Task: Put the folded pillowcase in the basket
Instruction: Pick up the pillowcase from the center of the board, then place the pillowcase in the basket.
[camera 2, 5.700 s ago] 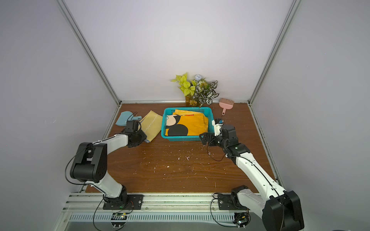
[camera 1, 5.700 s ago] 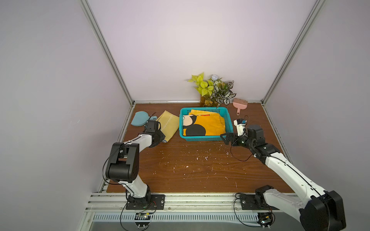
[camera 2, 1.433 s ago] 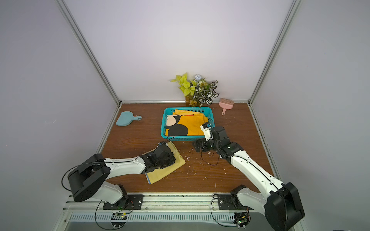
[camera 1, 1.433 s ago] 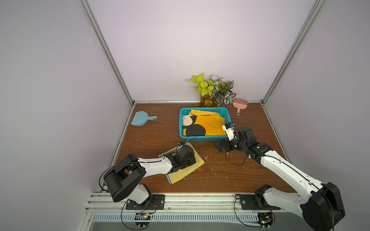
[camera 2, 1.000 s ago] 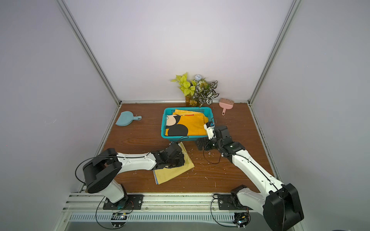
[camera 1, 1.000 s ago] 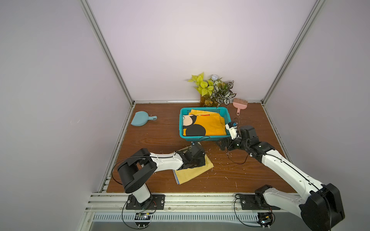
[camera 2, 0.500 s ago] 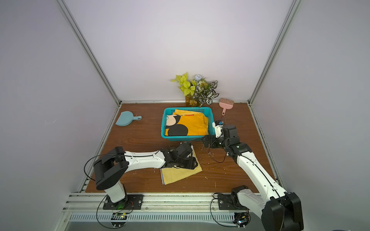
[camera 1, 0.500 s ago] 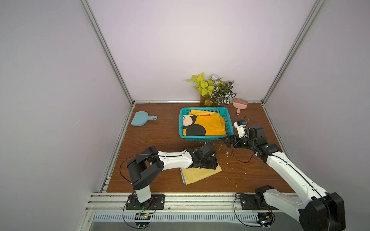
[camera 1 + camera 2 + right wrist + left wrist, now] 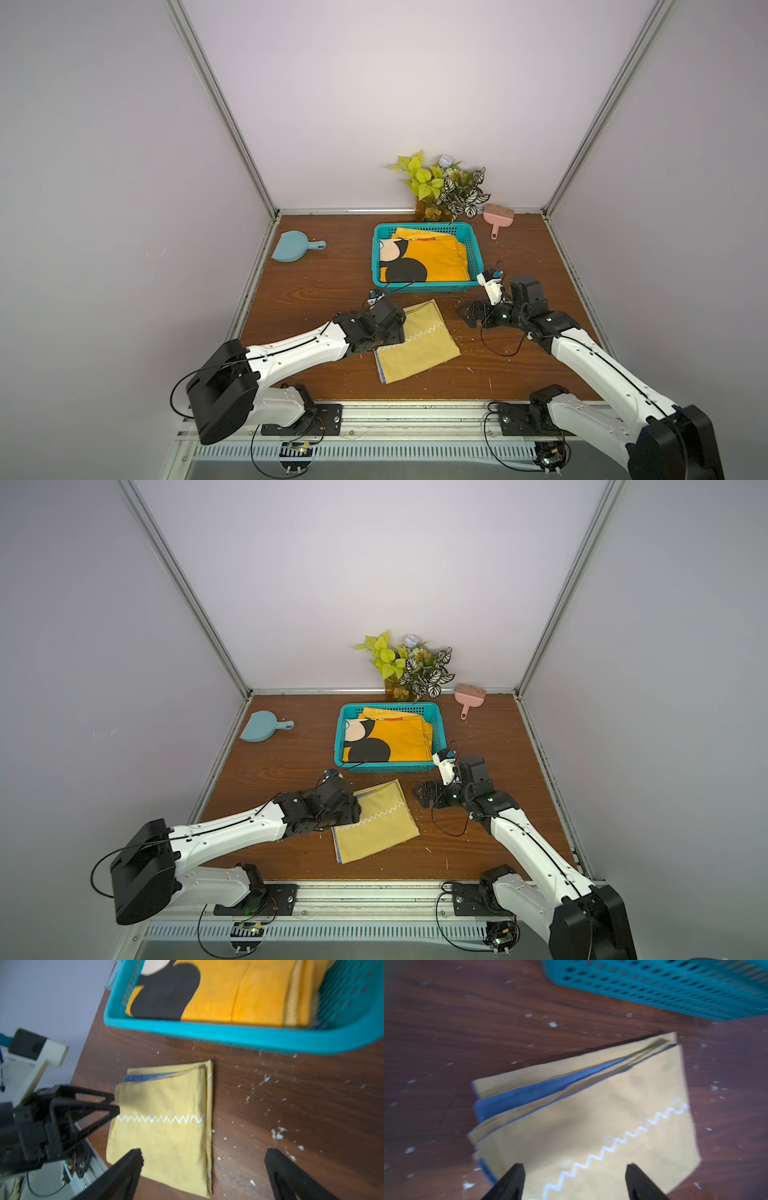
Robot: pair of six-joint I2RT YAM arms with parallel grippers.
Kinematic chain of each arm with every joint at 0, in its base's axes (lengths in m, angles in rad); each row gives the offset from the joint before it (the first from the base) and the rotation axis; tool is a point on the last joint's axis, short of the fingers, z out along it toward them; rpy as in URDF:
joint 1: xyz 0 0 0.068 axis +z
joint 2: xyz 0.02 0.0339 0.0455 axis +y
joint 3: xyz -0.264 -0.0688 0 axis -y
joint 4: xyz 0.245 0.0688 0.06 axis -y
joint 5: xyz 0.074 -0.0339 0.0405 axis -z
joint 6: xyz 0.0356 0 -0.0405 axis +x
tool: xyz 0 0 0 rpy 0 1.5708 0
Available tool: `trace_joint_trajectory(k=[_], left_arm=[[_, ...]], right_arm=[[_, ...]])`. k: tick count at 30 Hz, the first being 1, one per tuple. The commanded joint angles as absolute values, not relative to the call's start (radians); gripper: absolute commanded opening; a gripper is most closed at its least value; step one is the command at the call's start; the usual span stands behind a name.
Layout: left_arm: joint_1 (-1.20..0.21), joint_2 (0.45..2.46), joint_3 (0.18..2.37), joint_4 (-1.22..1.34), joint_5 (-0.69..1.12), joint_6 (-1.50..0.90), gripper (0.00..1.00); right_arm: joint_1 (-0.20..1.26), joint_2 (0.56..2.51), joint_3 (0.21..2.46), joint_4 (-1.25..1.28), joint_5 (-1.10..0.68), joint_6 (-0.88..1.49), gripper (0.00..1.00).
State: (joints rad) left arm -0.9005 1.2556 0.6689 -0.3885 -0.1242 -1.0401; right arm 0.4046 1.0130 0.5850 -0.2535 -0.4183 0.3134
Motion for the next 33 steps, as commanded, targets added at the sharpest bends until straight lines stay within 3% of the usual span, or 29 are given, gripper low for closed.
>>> trace_joint_trajectory(k=[1, 10, 22, 26, 28, 30, 32, 33], left_arm=[[-0.886, 1.195, 0.581, -0.388, -0.152, -1.105, 0.76], [-0.879, 1.244, 0.431, -0.081, -0.035, -1.152, 0.77], [-0.879, 1.399, 0.525, -0.098, -0.003, -1.109, 0.77], [-0.879, 1.394, 0.517, -0.092, -0.008, -1.111, 0.66], [-0.879, 1.396, 0.517, -0.086, -0.008, -1.110, 0.46], [-0.879, 1.399, 0.517, -0.082, -0.007, -1.109, 0.24], [-0.879, 1.405, 0.523, -0.083, -0.008, -1.107, 0.08], [-0.879, 1.409, 0.529, -0.085, -0.006, -1.104, 0.00]], right_arm=[[0.492, 1.034, 0.536, -0.182, -0.394, 0.371, 0.99], [0.572, 1.165, 0.513, -0.068, -0.362, 0.425, 0.99], [0.644, 1.339, 0.543, -0.030, -0.324, 0.460, 0.97], [0.657, 1.346, 0.534, -0.029, -0.303, 0.469, 0.91], [0.660, 1.344, 0.527, -0.020, -0.306, 0.475, 0.80], [0.661, 1.347, 0.527, -0.013, -0.312, 0.479, 0.59], [0.665, 1.354, 0.530, -0.013, -0.313, 0.478, 0.30], [0.666, 1.358, 0.535, -0.016, -0.312, 0.477, 0.10]])
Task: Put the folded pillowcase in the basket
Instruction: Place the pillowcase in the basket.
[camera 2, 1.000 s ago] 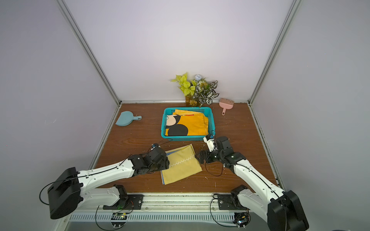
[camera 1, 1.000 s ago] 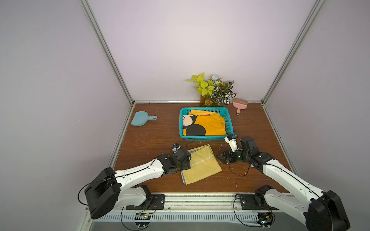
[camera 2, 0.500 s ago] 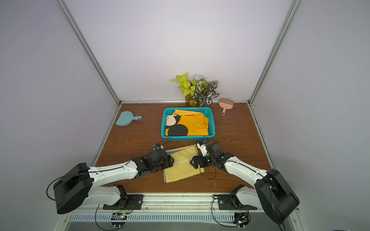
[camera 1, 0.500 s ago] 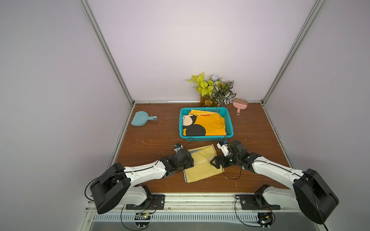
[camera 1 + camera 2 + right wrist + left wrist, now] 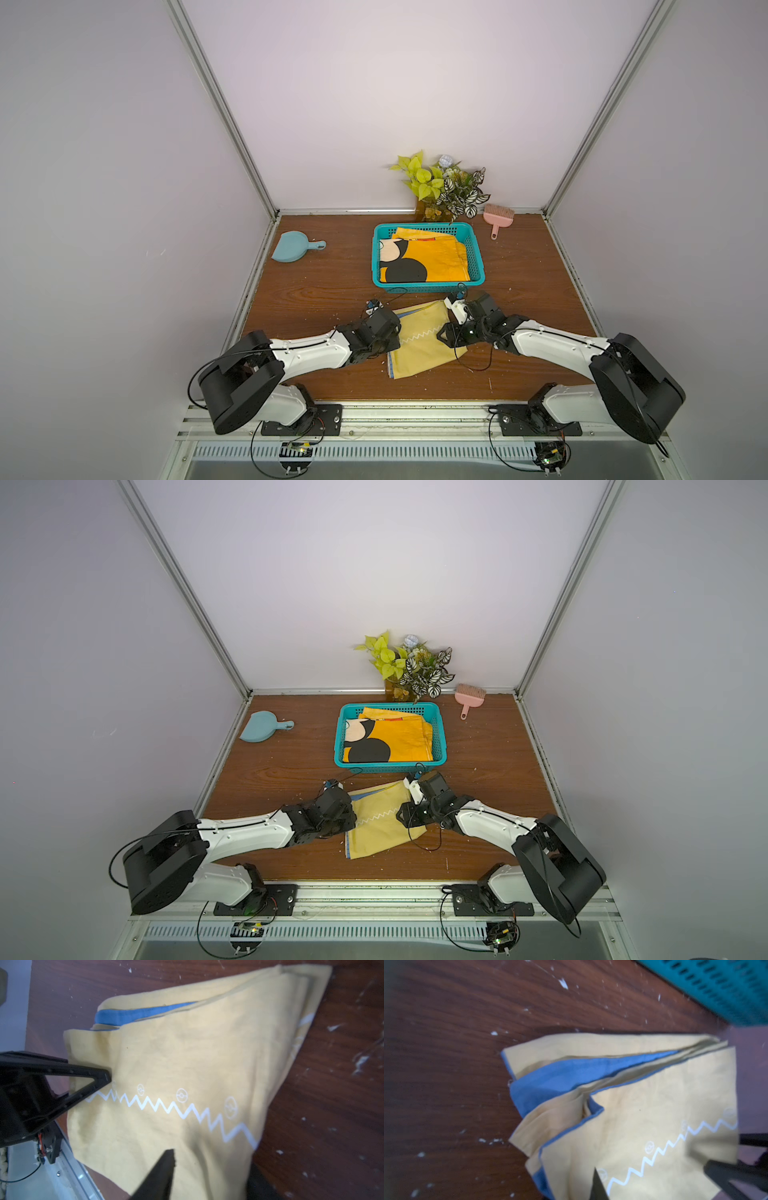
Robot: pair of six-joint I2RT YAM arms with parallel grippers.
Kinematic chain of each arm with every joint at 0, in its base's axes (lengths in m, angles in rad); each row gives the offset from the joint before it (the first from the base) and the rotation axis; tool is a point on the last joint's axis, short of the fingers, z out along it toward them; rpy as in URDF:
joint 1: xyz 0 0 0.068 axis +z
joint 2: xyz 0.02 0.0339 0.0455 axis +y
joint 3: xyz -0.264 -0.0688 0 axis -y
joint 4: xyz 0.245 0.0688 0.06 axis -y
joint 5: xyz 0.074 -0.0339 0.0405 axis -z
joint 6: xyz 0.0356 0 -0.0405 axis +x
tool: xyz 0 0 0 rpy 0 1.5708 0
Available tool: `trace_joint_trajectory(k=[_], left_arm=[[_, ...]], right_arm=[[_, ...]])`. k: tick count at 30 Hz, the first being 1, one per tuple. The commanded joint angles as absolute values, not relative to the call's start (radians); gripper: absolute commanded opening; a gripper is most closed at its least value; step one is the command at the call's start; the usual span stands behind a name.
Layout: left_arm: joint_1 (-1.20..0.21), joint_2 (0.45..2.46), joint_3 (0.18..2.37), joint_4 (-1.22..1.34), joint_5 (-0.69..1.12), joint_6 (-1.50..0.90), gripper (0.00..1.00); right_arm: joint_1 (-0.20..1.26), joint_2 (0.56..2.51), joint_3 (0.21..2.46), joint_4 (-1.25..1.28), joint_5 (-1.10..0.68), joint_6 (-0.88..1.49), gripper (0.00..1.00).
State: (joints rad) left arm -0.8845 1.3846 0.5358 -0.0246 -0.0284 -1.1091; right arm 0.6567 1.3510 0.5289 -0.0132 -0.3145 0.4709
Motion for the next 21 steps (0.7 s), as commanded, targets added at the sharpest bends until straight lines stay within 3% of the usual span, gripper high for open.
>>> trace_joint_trajectory(k=[1, 10, 21], left_arm=[[-0.879, 1.413, 0.536, -0.086, -0.002, -1.099, 0.00], [-0.922, 1.330, 0.696, -0.256, -0.047, -1.027, 0.00], [-0.960, 1.173, 0.952, -0.353, 0.022, -0.937, 0.00]], right_arm=[[0.667, 1.361, 0.539, -0.020, -0.311, 0.475, 0.00], [0.706, 1.245, 0.663, -0.169, -0.303, 0.450, 0.00], [0.721, 1.140, 1.001, -0.395, -0.385, 0.435, 0.00]])
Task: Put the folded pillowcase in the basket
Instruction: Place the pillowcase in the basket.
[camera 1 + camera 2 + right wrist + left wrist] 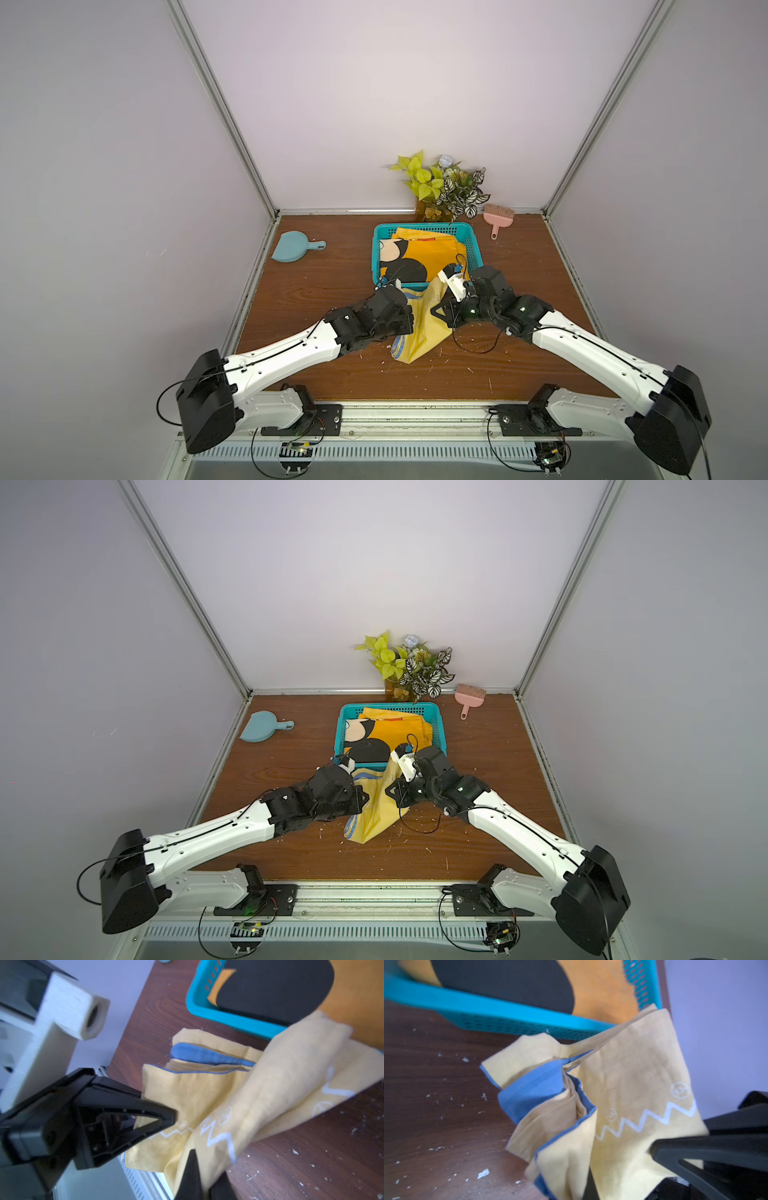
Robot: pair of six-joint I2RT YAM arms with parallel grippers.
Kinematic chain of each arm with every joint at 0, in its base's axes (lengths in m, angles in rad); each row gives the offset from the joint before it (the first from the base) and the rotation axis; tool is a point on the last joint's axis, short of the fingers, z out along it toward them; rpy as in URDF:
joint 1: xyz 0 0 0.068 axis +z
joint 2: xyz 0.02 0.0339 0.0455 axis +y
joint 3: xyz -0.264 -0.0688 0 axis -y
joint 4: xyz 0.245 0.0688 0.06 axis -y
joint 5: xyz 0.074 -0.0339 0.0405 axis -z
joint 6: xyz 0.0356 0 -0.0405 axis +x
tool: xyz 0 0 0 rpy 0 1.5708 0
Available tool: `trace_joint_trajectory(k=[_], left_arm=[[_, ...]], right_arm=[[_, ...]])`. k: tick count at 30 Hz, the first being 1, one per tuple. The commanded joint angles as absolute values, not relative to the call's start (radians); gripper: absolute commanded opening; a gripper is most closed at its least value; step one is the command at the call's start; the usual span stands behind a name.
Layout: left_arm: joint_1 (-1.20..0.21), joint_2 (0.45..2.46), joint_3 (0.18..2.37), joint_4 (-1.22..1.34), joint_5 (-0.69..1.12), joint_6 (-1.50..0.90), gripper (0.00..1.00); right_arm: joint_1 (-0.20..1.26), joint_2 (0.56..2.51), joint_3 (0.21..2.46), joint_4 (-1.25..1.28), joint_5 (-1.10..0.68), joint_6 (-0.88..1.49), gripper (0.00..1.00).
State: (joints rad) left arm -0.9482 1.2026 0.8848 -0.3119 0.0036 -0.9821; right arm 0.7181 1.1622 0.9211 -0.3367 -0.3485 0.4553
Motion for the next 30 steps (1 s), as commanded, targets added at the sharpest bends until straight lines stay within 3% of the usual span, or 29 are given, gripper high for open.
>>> trace_joint_trajectory(k=[1, 9, 17, 24, 28, 30], left_arm=[[-0.960, 1.168, 0.979, -0.359, 0.004, -0.925, 0.00], [-0.802, 1.285, 1.226, -0.431, -0.057, -0.741, 0.00], [-0.561, 1.538, 1.393, -0.306, 0.035, -0.577, 0.00], [-0.475, 1.764, 1.509, -0.243, 0.099, -0.524, 0.00], [-0.455, 1.846, 1.513, -0.201, 0.105, -0.510, 0.06], [-0.446, 1.878, 1.517, -0.212, 0.088, -0.512, 0.13]], right_arm=[[0.721, 1.142, 1.034, -0.402, -0.377, 0.428, 0.00], [0.625, 1.267, 1.248, -0.404, -0.299, 0.390, 0.00], [0.461, 1.482, 1.378, -0.334, -0.310, 0.340, 0.00], [0.378, 1.641, 1.414, -0.267, -0.311, 0.325, 0.00], [0.347, 1.710, 1.418, -0.247, -0.303, 0.326, 0.00], [0.338, 1.735, 1.416, -0.248, -0.300, 0.331, 0.09]])
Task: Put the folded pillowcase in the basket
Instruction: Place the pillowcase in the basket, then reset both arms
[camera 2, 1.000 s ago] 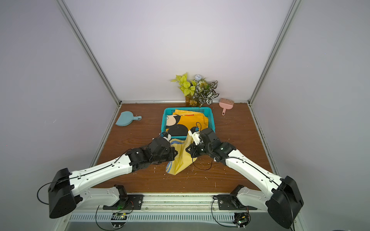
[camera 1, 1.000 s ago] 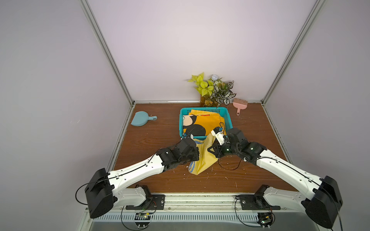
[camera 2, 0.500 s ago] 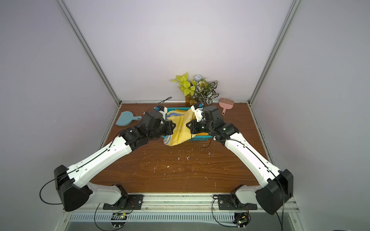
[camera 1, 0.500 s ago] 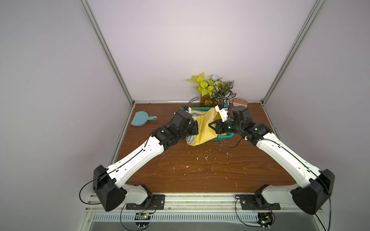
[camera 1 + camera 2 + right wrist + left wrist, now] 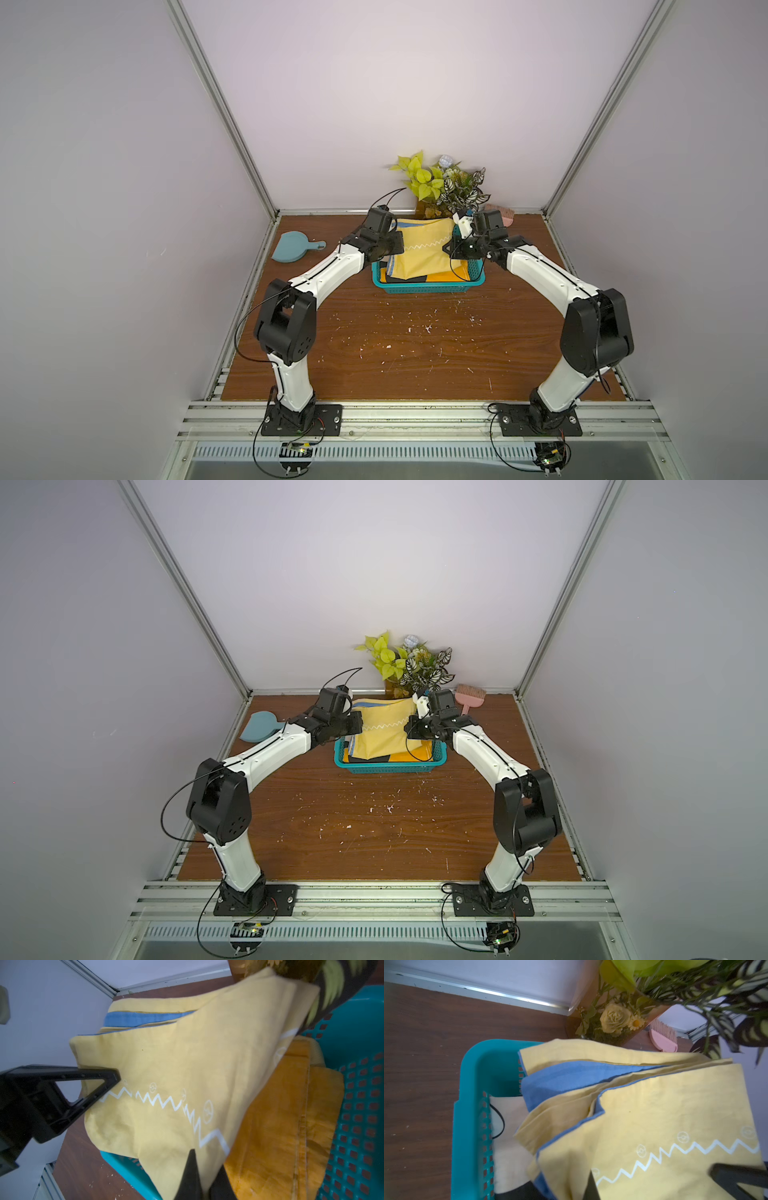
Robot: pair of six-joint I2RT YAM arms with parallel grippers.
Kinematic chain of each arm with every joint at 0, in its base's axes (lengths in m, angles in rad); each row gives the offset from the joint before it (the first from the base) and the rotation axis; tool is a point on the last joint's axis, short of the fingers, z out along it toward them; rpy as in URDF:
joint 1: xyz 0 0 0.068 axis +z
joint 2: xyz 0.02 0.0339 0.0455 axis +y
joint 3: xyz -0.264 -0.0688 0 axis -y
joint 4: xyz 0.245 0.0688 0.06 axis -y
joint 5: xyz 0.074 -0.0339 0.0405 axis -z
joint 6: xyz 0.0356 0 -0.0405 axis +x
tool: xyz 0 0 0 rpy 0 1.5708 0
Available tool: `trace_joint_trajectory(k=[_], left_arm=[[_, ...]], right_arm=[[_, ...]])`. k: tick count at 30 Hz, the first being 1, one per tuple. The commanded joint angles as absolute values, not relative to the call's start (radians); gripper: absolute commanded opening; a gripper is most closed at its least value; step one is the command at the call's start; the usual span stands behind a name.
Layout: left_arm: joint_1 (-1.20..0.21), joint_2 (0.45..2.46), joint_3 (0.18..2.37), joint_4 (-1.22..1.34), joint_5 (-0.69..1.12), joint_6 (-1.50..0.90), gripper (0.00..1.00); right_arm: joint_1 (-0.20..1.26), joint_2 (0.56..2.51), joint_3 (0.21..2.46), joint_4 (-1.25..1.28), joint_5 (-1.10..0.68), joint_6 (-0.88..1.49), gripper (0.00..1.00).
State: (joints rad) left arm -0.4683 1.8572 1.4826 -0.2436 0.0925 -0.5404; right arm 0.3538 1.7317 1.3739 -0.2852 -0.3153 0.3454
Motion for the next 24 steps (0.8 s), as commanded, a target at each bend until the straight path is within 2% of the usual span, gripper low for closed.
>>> trace_joint_trajectory(k=[1, 2, 4, 6, 10, 11, 12, 13, 19, 24], left_arm=[[-0.442, 1.886, 1.519, -0.220, 0.082, -0.512, 0.27], [-0.438, 1.894, 1.521, -0.230, 0.066, -0.516, 0.43], [-0.429, 1.890, 1.519, -0.246, 0.043, -0.523, 0.51], [-0.426, 1.862, 1.513, -0.251, 0.011, -0.523, 0.64], [-0.425, 1.755, 1.499, -0.264, -0.084, -0.507, 0.77], [-0.426, 1.721, 1.492, -0.268, -0.118, -0.500, 0.92], [-0.426, 1.684, 1.489, -0.268, -0.151, -0.491, 0.99], [-0.425, 1.640, 1.446, -0.258, -0.190, -0.477, 1.00], [-0.395, 1.416, 1.276, -0.265, -0.413, -0.370, 1.00], [-0.236, 1.229, 0.956, -0.106, -0.462, -0.322, 1.00]], right_arm=[[0.337, 1.739, 1.415, -0.251, -0.297, 0.330, 0.21], [0.336, 1.741, 1.412, -0.253, -0.288, 0.330, 0.32], [0.336, 1.727, 1.403, -0.254, -0.257, 0.325, 0.42], [0.335, 1.689, 1.394, -0.256, -0.212, 0.318, 0.54], [0.336, 1.582, 1.364, -0.255, -0.164, 0.302, 0.72], [0.335, 1.536, 1.339, -0.247, -0.143, 0.299, 0.82], [0.335, 1.498, 1.318, -0.240, -0.129, 0.292, 0.90], [0.334, 1.454, 1.290, -0.234, -0.105, 0.285, 0.99], [0.305, 1.284, 1.140, -0.213, 0.036, 0.240, 0.99], [0.246, 1.242, 1.047, -0.156, 0.146, 0.299, 0.99]])
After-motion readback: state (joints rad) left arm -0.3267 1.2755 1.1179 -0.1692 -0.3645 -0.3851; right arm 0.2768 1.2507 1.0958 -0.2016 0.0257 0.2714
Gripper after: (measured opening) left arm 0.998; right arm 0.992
